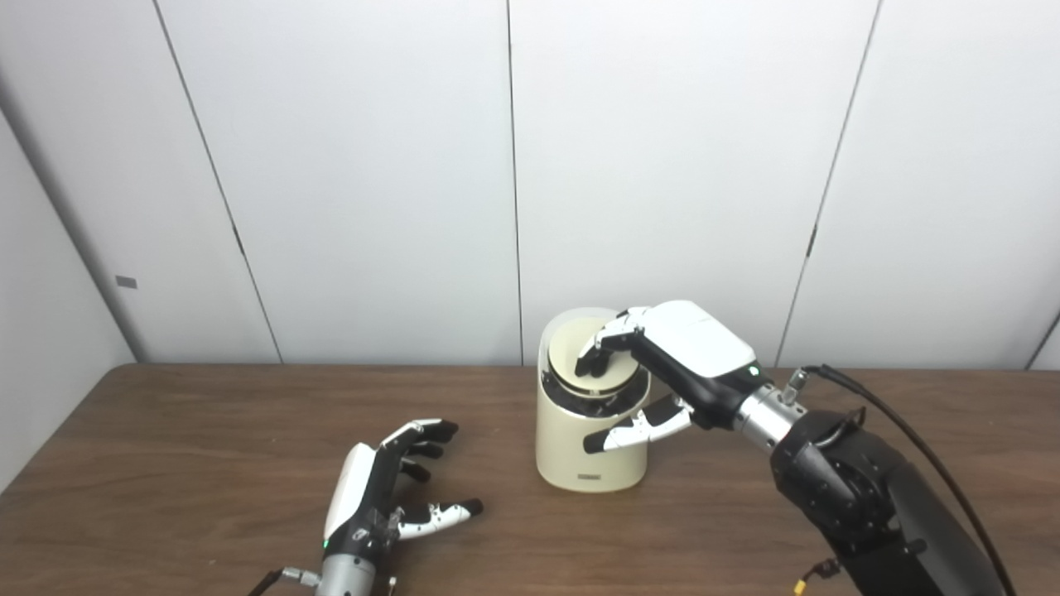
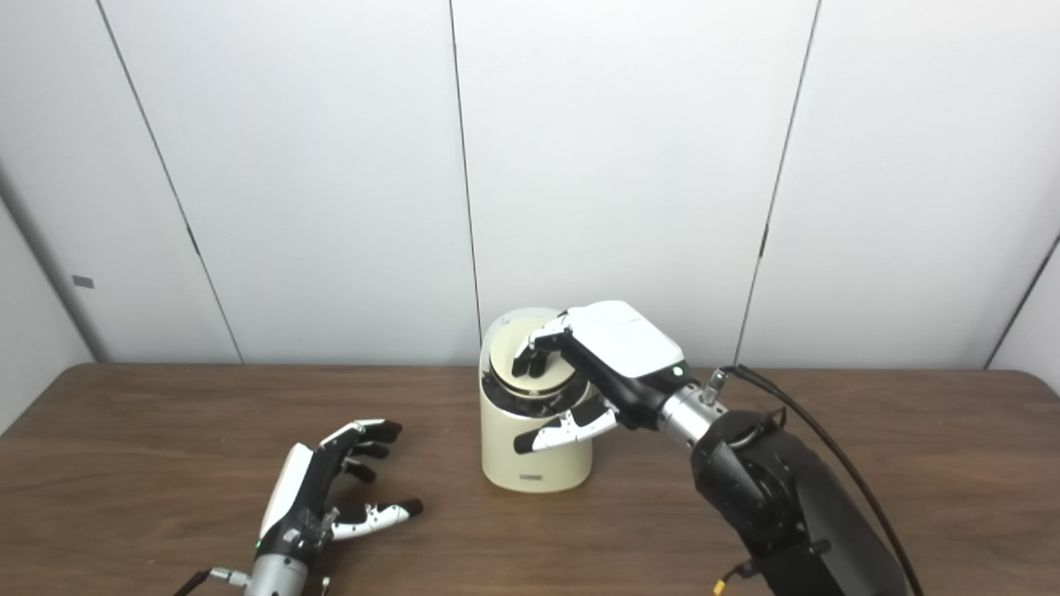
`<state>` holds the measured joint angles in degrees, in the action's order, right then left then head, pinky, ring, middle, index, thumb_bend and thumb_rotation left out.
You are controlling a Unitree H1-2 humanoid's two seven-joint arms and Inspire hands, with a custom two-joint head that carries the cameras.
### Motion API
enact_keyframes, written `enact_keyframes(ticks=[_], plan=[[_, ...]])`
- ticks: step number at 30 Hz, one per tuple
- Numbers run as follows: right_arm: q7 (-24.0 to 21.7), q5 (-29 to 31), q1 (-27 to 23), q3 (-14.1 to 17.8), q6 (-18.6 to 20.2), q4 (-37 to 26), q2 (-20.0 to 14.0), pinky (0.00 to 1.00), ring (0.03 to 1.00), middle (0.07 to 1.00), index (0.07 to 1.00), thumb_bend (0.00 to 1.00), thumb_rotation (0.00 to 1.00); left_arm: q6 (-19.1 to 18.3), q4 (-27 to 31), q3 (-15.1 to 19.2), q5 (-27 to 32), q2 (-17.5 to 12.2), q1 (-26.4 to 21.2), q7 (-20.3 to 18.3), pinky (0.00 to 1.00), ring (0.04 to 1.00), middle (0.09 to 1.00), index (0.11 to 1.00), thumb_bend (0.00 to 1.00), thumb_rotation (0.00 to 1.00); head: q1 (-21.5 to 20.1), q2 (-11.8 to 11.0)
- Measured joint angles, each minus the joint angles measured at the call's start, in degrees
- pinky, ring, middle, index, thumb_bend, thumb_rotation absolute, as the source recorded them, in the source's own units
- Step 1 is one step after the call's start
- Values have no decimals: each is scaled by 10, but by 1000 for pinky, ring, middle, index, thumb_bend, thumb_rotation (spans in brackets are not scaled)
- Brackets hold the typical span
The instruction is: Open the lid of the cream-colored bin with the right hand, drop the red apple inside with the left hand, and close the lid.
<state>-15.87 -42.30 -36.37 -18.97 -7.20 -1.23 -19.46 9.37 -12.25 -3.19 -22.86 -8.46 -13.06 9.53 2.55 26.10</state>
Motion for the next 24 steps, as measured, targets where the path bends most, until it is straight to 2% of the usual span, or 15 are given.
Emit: enact_keyframes(ticks=[3, 16, 24], plan=[[0, -5, 1, -1, -4, 5, 0, 842, 762, 583, 604, 616, 526, -6, 4, 0, 0, 1, 2, 0, 561, 681, 723, 720, 765, 0, 0, 0], [0, -10, 2, -6, -3, 9, 1, 865, 767, 573, 594, 618, 513, -13, 9, -3, -1, 2, 5, 1, 578, 688, 721, 721, 764, 0, 1, 6], [-20, -20, 1, -9, 6, -2, 0, 896, 783, 582, 599, 620, 545, -15, 14, -4, -1, 1, 8, 0, 585, 687, 723, 723, 759, 0, 3, 11]])
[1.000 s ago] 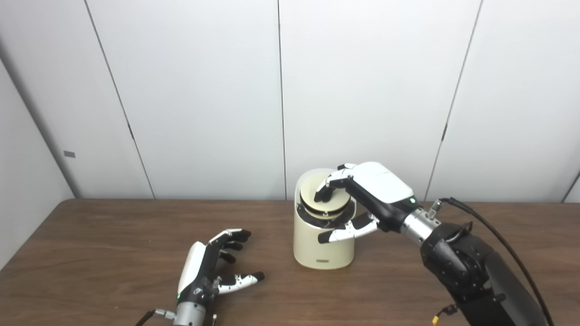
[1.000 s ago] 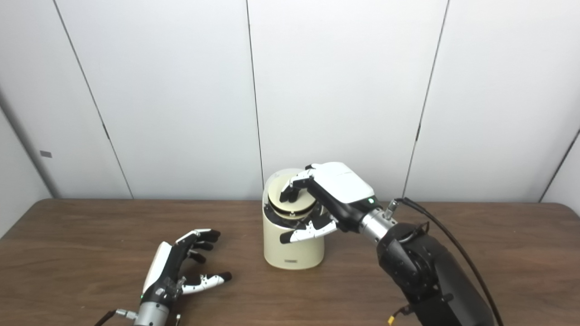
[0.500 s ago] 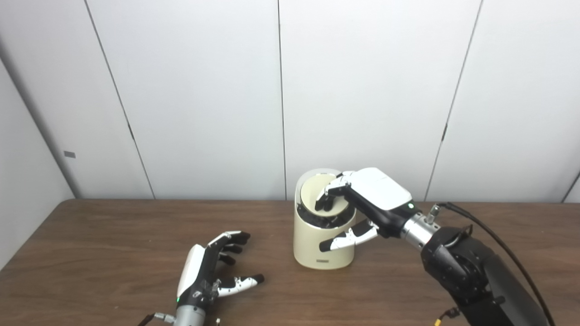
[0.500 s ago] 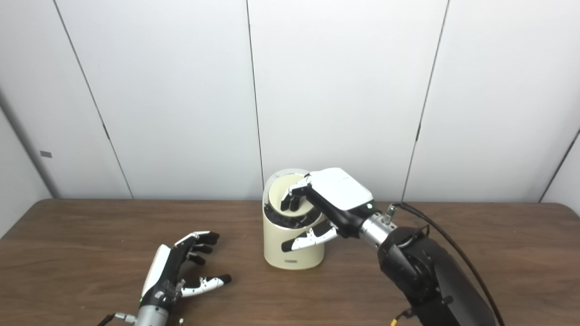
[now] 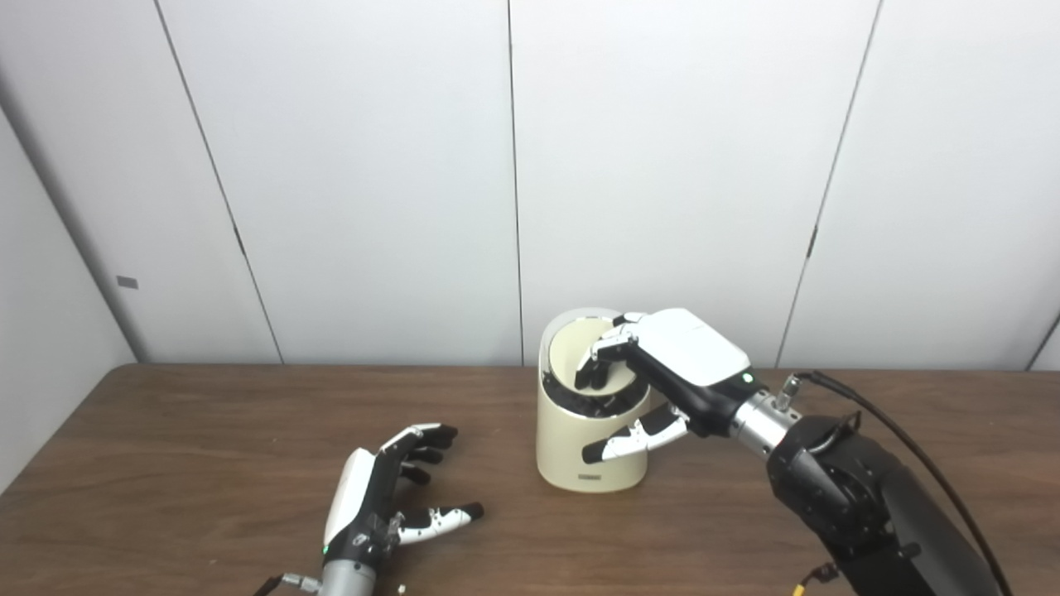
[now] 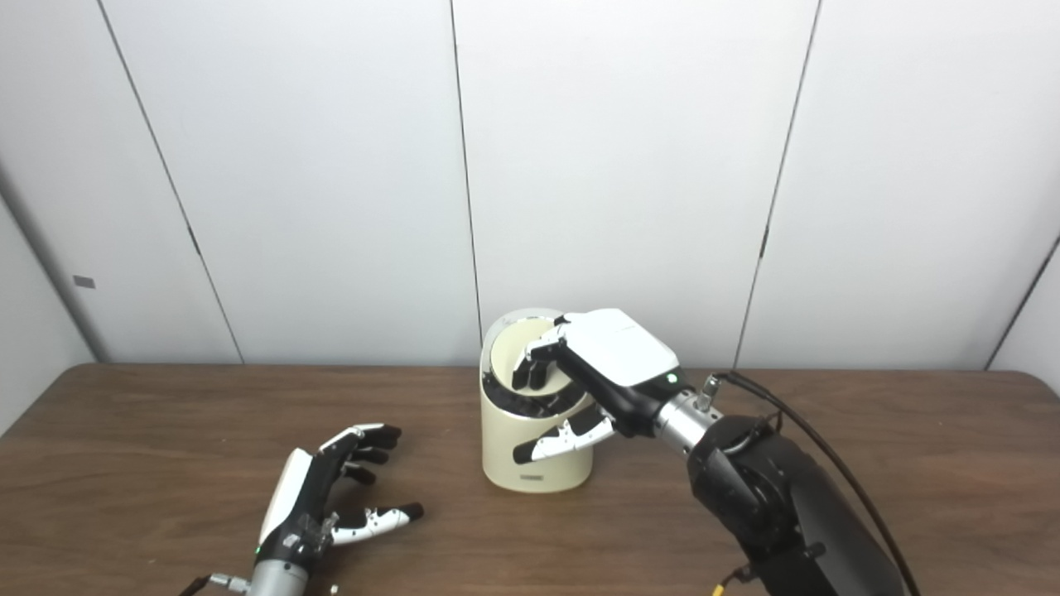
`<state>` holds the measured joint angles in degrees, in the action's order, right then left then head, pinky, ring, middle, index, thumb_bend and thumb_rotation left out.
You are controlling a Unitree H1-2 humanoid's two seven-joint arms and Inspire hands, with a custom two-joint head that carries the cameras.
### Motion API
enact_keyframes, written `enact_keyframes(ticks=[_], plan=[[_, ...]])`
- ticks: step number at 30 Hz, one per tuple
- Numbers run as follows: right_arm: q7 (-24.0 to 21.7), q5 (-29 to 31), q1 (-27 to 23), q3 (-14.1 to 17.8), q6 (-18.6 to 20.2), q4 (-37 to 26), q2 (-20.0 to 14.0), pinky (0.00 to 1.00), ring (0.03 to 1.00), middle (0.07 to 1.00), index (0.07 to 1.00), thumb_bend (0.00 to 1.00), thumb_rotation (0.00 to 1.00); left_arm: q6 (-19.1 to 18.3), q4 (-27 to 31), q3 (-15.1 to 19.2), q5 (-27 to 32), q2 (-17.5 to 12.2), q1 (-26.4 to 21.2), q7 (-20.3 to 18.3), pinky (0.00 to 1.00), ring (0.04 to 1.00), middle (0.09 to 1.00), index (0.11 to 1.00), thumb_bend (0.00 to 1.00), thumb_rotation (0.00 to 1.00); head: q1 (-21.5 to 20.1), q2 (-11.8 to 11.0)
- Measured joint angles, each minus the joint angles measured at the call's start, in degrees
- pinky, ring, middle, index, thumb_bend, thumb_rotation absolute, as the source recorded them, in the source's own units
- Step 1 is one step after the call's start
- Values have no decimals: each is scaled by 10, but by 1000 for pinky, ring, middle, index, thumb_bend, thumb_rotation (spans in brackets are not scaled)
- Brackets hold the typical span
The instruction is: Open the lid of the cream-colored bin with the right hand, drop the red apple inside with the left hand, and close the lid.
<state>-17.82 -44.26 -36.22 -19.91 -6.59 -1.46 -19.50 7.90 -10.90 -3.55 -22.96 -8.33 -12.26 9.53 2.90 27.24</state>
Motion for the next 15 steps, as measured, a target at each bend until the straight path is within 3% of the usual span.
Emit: enact_keyframes(ticks=[6, 15], plan=[[-25, -28, -14, -22, 5, -14, -17, 880, 775, 591, 601, 647, 609, -1, 2, -1, 0, 0, 2, 0, 570, 685, 725, 721, 757, 0, 2, 4], [-54, -42, -21, -31, 17, -30, -20, 908, 767, 585, 602, 668, 592, -1, 7, -1, 0, 0, 5, -2, 575, 683, 720, 717, 758, 0, 2, 7]])
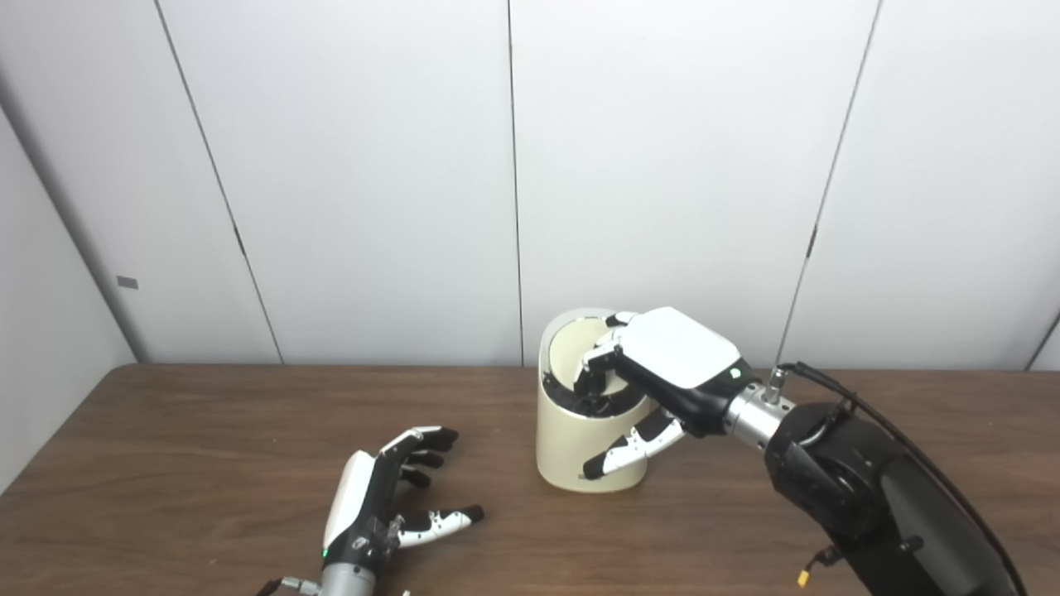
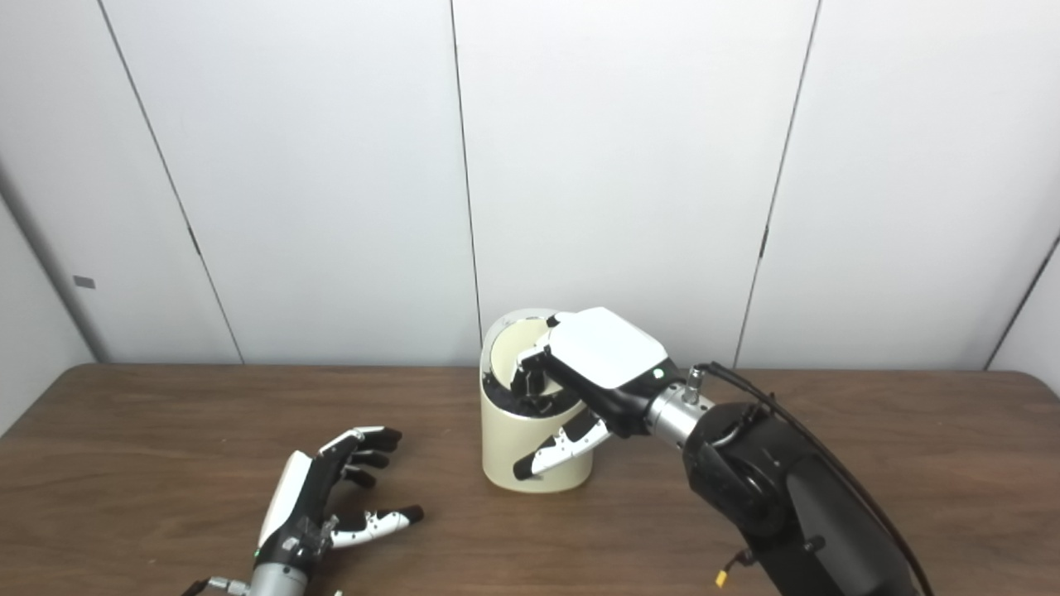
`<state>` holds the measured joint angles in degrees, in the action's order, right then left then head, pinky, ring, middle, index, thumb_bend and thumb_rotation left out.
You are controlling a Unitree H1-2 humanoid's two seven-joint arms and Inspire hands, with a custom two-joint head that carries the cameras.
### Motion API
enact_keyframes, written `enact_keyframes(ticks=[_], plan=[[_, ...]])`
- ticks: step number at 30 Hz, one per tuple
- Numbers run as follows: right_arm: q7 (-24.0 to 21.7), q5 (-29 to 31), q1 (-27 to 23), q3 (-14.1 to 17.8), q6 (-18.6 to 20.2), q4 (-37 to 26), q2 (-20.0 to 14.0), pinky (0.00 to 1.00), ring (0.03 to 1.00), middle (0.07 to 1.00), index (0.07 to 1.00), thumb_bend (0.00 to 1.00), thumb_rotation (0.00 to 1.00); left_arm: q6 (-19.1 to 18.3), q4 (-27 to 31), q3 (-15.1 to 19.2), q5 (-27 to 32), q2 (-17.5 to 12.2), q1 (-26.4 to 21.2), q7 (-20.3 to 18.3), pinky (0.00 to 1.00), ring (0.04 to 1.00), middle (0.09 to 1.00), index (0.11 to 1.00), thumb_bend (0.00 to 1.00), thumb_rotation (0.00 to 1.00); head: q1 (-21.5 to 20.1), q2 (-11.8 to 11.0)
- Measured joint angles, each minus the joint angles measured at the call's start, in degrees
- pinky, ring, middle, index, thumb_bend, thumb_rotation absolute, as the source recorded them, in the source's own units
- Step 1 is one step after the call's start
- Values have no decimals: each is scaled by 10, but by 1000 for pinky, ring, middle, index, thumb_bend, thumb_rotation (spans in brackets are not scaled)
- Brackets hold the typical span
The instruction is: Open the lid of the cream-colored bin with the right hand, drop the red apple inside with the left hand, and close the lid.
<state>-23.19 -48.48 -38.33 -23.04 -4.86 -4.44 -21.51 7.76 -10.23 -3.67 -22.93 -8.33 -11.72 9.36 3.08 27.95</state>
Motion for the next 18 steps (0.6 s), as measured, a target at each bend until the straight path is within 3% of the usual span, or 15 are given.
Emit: enact_keyframes(ticks=[11, 18], plan=[[-4, 12, 0, 3, -1, -2, 0, 898, 758, 581, 597, 648, 604, 0, 0, 1, 2, 0, 0, 0, 568, 686, 727, 720, 762, 0, 2, -1], [-5, 58, 16, 37, 14, -6, 8, 915, 781, 588, 606, 613, 584, 0, 2, 1, 4, 0, 0, -3, 564, 694, 732, 723, 758, 0, 1, -4]])
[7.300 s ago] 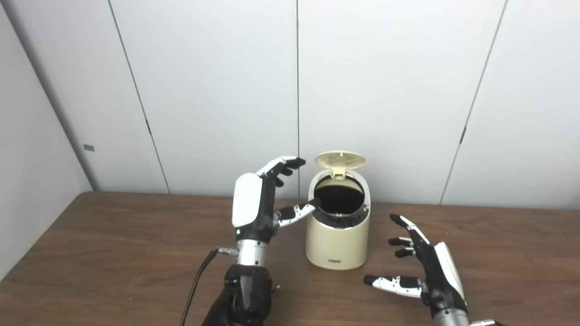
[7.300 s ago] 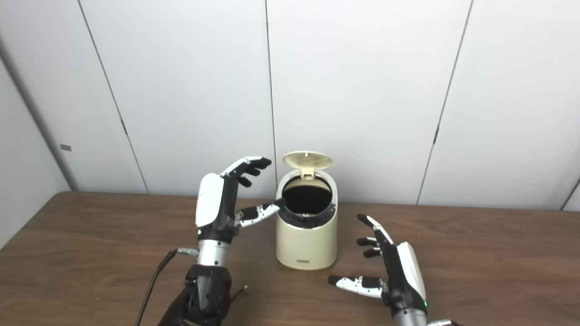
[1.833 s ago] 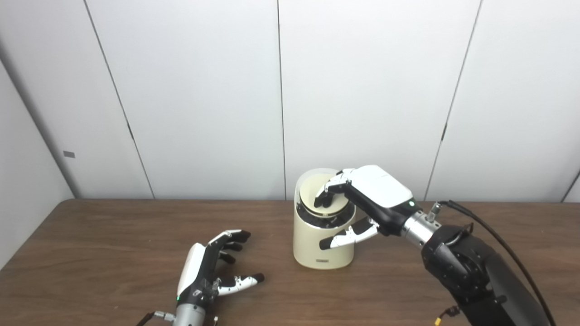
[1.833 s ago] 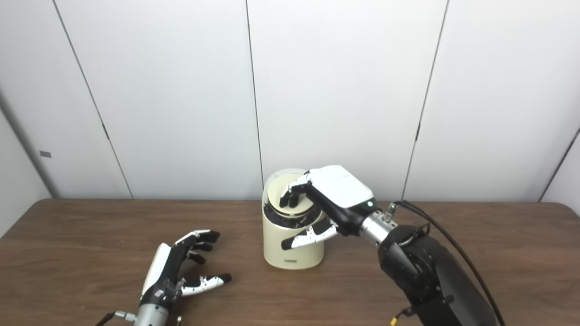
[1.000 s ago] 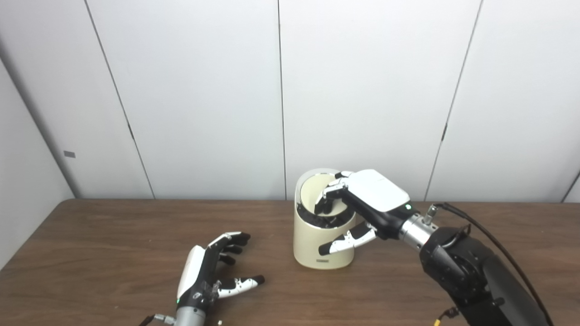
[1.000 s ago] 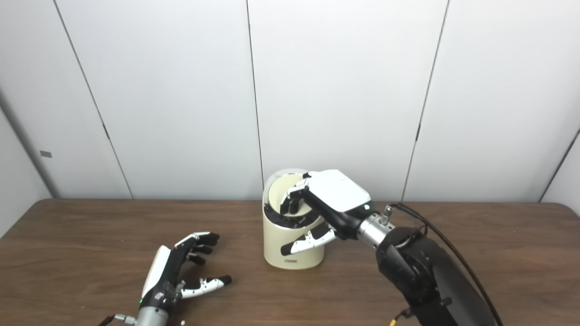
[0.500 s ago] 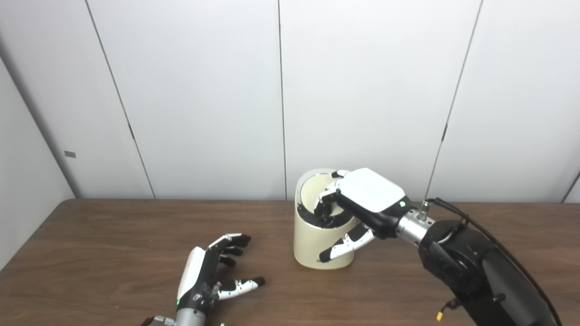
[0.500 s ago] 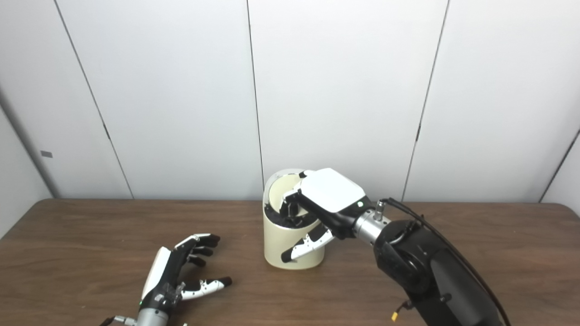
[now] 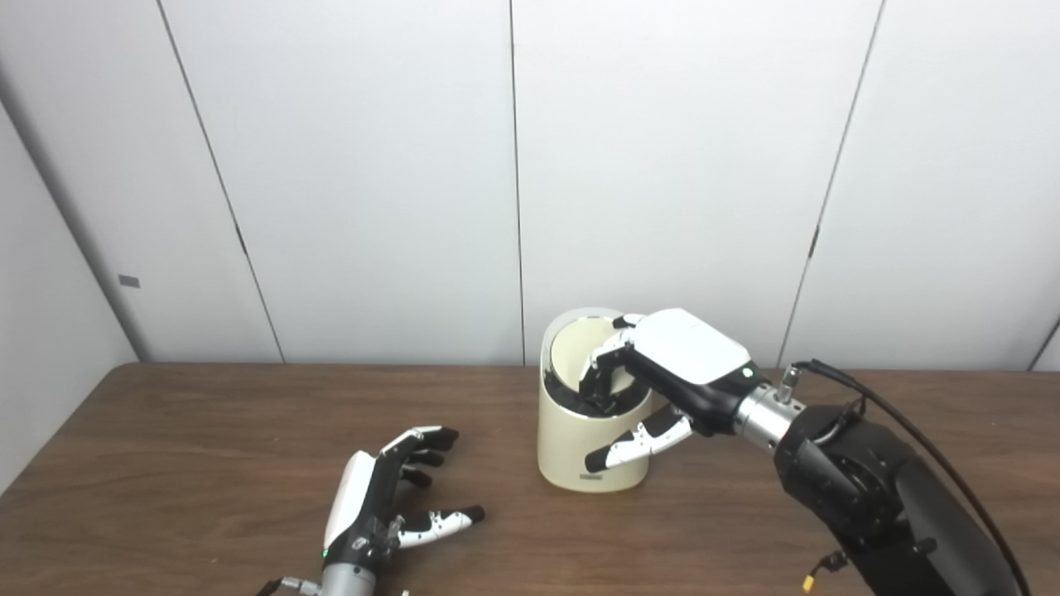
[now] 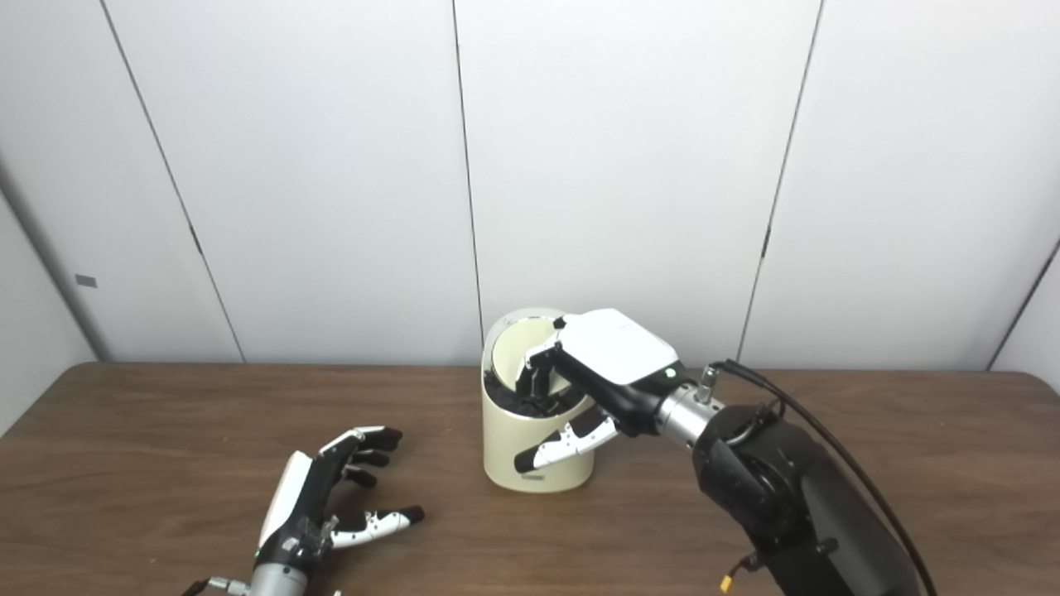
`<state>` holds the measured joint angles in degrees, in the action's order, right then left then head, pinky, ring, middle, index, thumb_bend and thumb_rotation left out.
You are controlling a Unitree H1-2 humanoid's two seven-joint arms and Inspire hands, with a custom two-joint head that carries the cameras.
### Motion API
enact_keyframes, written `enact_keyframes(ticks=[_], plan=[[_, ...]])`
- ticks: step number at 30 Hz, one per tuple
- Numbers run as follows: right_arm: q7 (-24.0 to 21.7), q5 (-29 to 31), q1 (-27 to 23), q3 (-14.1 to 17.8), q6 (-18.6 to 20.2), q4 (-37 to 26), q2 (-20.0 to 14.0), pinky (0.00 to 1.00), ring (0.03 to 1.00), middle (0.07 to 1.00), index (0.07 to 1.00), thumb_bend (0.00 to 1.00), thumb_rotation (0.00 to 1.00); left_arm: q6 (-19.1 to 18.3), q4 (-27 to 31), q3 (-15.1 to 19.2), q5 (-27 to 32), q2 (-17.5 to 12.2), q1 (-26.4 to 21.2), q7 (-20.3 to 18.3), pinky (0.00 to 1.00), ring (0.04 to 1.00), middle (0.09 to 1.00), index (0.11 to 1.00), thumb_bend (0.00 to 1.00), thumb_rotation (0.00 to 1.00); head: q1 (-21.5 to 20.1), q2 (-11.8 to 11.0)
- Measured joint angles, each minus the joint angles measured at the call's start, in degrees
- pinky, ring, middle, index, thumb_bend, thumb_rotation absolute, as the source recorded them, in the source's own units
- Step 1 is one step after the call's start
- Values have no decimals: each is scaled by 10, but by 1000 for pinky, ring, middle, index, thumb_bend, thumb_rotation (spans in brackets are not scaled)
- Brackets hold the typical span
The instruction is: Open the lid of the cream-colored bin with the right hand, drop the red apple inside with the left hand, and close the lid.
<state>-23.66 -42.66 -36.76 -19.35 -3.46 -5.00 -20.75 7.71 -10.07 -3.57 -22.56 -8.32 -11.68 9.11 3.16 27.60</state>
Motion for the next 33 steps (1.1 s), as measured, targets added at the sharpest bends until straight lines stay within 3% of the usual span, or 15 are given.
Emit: enact_keyframes(ticks=[4, 9, 17, 20, 23, 26, 29, 33], plan=[[8, 5, 1, 23, 12, -15, 5, 881, 768, 588, 608, 599, 585, 0, 0, 0, 1, 0, 0, 0, 556, 687, 727, 723, 757, 0, -3, -2], [30, 5, 0, 44, 18, -16, 16, 918, 769, 600, 607, 579, 547, 1, -2, 0, 2, 0, -1, 1, 556, 686, 725, 722, 756, 0, -3, -4], [70, -13, 5, 54, 28, -16, 28, 896, 751, 600, 622, 580, 538, 1, -2, -1, 1, 0, -1, 1, 547, 680, 722, 722, 755, 0, -1, -4], [91, -14, 13, 56, 27, -11, 28, 786, 727, 615, 642, 594, 475, 1, -2, -1, 0, 0, -1, 2, 548, 682, 722, 720, 756, 0, -2, -4], [108, -11, 19, 62, 23, 0, 28, 622, 708, 695, 694, 611, 461, 1, -2, -1, 0, 0, -1, 2, 548, 679, 721, 720, 758, 0, -2, -4], [120, 14, 30, 80, 25, 4, 30, 557, 720, 776, 751, 650, 396, 1, -2, -1, 0, 1, -1, 2, 545, 671, 719, 719, 759, 0, 0, -6], [130, 58, 47, 110, 29, 8, 38, 580, 750, 813, 786, 692, 278, 1, -2, -1, 0, 1, -1, 2, 551, 668, 718, 721, 756, 0, -1, -7], [138, 111, 87, 142, 43, 0, 48, 632, 766, 836, 823, 726, 215, 1, -1, -2, 0, 0, -1, 2, 556, 670, 720, 725, 755, 0, -1, -8]])
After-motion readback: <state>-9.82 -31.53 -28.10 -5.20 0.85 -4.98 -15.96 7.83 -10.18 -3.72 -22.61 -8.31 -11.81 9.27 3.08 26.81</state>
